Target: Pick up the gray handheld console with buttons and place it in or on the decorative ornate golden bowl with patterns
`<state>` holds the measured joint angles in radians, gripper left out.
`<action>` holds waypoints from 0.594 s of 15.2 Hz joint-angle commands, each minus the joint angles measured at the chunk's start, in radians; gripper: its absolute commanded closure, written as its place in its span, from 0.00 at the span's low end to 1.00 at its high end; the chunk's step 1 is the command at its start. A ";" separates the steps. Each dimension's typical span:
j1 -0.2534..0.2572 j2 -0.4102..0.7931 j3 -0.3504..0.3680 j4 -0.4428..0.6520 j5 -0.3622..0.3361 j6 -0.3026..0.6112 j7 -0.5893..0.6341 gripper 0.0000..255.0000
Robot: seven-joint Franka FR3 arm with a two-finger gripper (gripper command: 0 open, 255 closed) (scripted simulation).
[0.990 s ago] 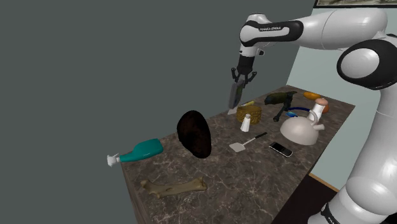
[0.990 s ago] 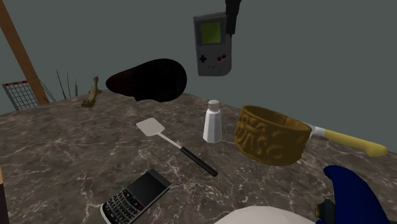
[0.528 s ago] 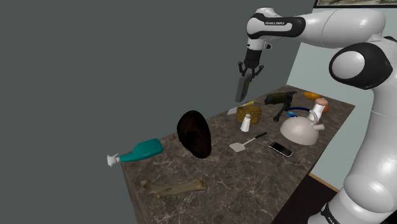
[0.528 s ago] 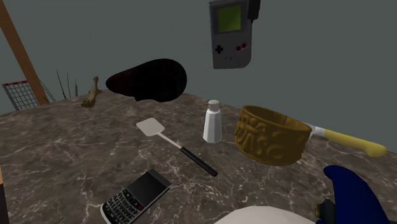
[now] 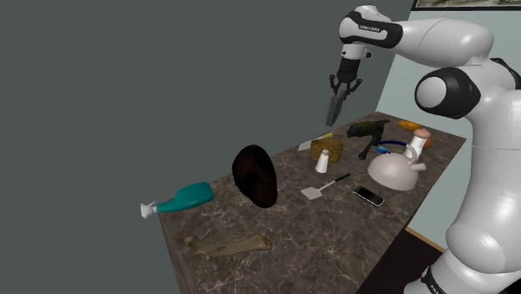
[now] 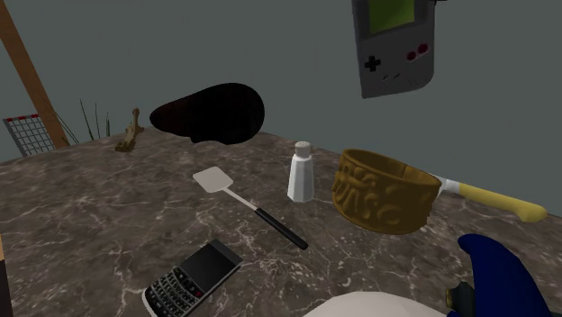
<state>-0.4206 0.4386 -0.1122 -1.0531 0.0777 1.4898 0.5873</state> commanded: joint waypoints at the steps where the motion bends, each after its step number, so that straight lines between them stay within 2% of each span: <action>1: -0.044 0.083 -0.010 0.146 0.013 -0.065 -0.042 1.00; 9: -0.030 0.015 -0.010 -0.074 0.005 0.087 -0.047 1.00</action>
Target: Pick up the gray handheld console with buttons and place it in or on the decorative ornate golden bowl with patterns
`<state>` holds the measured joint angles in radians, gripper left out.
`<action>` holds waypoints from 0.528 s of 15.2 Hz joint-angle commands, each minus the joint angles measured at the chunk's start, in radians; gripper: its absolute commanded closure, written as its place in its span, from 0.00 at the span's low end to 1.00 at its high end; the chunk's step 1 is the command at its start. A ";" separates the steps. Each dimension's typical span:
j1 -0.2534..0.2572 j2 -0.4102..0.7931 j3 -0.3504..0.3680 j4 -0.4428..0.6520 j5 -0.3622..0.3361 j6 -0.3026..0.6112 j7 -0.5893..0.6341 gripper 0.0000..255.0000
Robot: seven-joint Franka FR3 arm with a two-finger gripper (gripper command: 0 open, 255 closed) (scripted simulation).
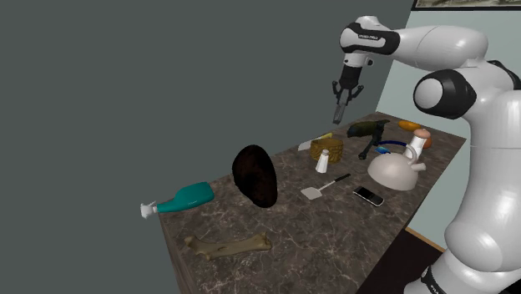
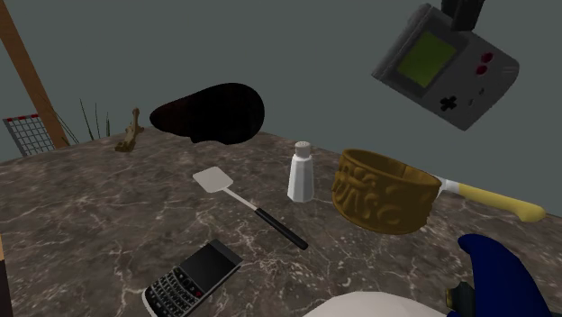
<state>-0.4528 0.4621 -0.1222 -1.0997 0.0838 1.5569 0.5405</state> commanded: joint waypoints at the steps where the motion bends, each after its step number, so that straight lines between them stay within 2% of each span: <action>1: 0.003 -0.014 0.000 -0.049 -0.001 0.036 -0.001 1.00; 8: 0.009 -0.036 0.000 -0.178 -0.003 0.143 -0.004 1.00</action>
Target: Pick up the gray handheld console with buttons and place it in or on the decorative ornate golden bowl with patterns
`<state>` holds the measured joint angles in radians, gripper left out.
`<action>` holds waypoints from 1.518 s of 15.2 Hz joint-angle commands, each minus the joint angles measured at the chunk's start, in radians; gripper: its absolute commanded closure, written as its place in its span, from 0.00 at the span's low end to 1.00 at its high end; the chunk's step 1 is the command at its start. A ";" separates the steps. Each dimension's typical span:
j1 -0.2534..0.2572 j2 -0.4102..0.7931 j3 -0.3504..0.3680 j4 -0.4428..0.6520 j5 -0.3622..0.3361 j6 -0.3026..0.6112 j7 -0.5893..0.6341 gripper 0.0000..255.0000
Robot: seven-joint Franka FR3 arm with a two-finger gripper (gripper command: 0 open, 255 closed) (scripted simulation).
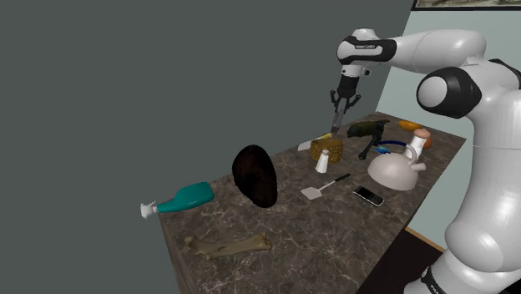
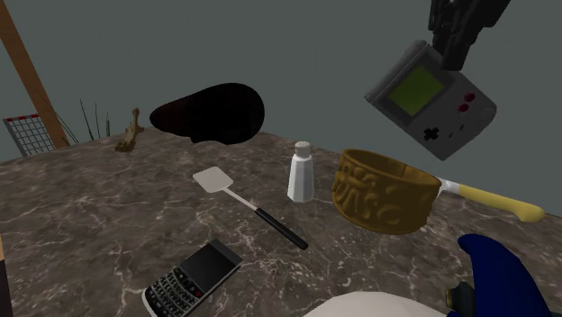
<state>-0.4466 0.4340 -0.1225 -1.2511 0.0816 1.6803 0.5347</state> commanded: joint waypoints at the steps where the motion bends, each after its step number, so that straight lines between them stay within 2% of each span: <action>1: 0.004 -0.009 0.001 -0.042 -0.001 0.034 0.001 1.00; 5: 0.006 -0.013 0.001 -0.107 -0.001 0.095 -0.001 1.00; 13: 0.006 -0.013 0.001 -0.107 -0.001 0.095 -0.001 1.00; 14: 0.006 -0.013 0.001 -0.107 -0.001 0.095 -0.001 0.00; 19: 0.006 -0.012 0.001 -0.107 -0.001 0.095 -0.001 0.00; 23: -0.002 0.003 0.000 0.044 0.000 -0.040 0.001 0.00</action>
